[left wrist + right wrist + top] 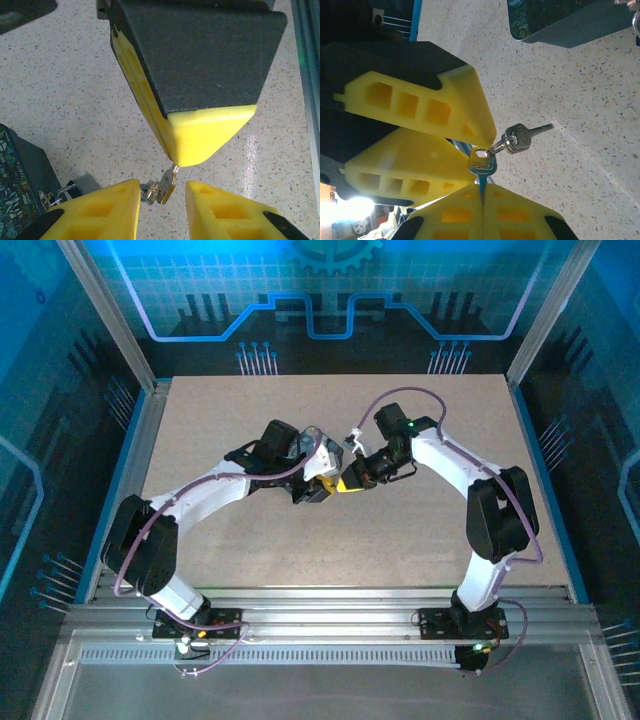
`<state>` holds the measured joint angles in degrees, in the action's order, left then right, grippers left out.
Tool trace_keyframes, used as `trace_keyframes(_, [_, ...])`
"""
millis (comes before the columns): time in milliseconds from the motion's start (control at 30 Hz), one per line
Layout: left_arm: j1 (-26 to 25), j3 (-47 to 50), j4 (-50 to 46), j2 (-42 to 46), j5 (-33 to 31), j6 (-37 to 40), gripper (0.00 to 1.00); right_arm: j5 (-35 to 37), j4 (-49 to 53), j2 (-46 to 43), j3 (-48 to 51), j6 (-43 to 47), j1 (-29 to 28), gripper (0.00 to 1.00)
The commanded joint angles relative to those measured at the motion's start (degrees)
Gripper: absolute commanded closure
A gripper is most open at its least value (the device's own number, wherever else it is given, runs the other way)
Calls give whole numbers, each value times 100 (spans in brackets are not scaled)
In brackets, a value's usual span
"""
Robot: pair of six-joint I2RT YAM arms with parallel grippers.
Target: Unlock the padlock with the key
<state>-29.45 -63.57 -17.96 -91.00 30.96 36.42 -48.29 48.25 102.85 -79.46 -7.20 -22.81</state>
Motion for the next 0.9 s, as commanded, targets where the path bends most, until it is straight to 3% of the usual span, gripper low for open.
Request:
trace_keyframes(0, [-63,-93,38,-87,192,204,69,-206,185,128,-203,74,67,97])
trace_keyframes(267, [-68,-138,55,-163,121,149,88,-183,242,214,-287,84,56,95])
trace_keyframes(500, [25,-42,156,-192,219,-175,97,-185,-141,-74,-141,-106,392,82])
trace_keyframes(667, [321,249,1156,-43,580,-1345,98,-490,-935,-510,305,-405,757,79])
trace_keyframes(867, [525,256,2345,-52,759,-3285,98,-786,-2948,-1221,1276,-955,794,74])
